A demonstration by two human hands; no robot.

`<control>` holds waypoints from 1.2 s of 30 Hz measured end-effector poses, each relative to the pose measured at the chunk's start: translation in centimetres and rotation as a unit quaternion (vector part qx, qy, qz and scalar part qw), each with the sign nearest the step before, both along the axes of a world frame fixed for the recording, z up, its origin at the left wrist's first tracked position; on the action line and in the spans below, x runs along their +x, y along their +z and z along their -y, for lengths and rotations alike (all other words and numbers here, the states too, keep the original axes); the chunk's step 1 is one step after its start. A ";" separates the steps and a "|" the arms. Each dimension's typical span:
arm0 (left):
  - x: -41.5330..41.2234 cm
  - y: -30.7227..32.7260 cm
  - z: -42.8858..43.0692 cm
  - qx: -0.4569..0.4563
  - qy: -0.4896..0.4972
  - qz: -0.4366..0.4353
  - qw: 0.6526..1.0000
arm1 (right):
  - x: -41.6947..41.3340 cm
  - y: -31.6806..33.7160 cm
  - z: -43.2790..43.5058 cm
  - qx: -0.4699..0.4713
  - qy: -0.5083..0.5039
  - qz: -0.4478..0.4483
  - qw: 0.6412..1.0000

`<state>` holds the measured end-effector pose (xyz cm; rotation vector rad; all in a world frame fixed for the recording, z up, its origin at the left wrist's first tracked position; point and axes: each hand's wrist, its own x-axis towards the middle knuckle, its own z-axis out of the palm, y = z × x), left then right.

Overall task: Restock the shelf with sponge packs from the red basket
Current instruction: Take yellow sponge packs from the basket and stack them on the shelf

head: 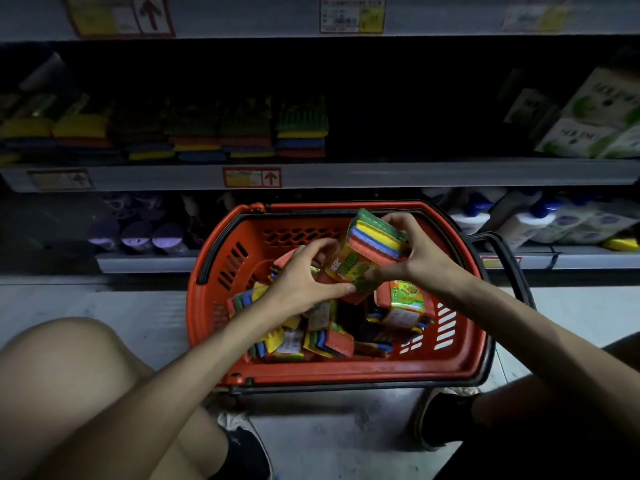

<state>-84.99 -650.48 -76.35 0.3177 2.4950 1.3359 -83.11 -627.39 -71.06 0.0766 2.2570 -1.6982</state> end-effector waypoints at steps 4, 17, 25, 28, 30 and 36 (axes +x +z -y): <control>0.0 -0.5 0.6 -0.012 -0.015 0.022 1.000 | 0.0 -0.2 0.2 0.033 0.029 -0.013 0.999; -1.4 -6.1 4.5 -0.511 -0.178 -0.112 0.834 | -0.1 -3.1 0.5 0.274 0.014 -0.065 0.959; -2.0 -6.0 3.0 -0.557 -0.232 -0.187 0.776 | -0.8 -5.3 -0.4 0.265 0.107 0.071 0.956; -2.1 -6.0 2.7 -0.538 -0.216 -0.188 0.793 | 0.5 -7.5 -1.7 0.514 0.273 -0.006 0.813; -2.2 -6.1 2.6 -0.534 -0.211 -0.182 0.799 | 1.4 -8.8 -1.6 0.556 0.315 -0.048 0.768; -2.2 -5.2 2.5 -0.416 -0.152 -0.124 0.888 | 1.1 -9.1 -2.0 0.524 0.262 -0.092 0.805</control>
